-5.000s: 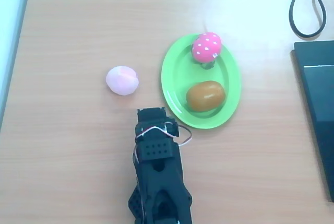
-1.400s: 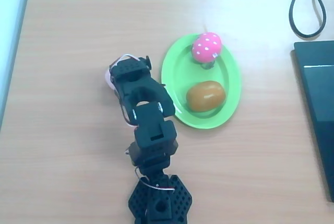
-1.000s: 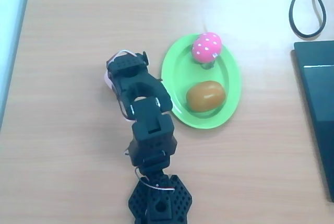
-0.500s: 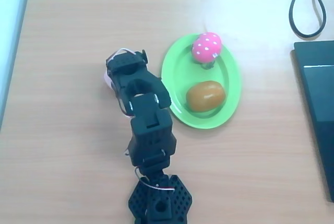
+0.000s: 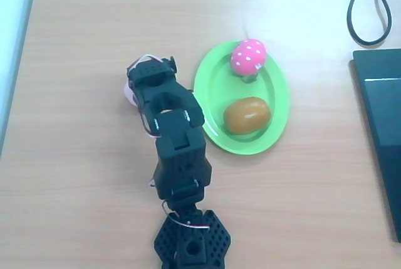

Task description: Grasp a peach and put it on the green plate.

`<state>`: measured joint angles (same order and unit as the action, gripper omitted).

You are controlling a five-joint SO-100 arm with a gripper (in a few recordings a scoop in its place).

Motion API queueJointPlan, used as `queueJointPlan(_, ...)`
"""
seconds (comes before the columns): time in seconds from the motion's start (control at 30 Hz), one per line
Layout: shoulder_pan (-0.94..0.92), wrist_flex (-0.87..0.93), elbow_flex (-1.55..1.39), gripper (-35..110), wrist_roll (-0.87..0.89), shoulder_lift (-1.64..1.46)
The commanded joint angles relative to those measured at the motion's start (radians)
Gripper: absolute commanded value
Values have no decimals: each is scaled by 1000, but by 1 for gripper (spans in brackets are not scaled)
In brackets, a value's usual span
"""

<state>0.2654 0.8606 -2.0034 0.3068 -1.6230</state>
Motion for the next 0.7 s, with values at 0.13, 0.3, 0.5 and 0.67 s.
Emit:
queueJointPlan(0.13, 11, 3, 12, 28, 9, -37)
queueJointPlan(0.3, 8, 3, 11, 29, -14, -84)
queueJointPlan(0.5, -9, 3, 9, 29, -23, -132)
queueJointPlan(0.67, -48, 3, 9, 29, -17, -189)
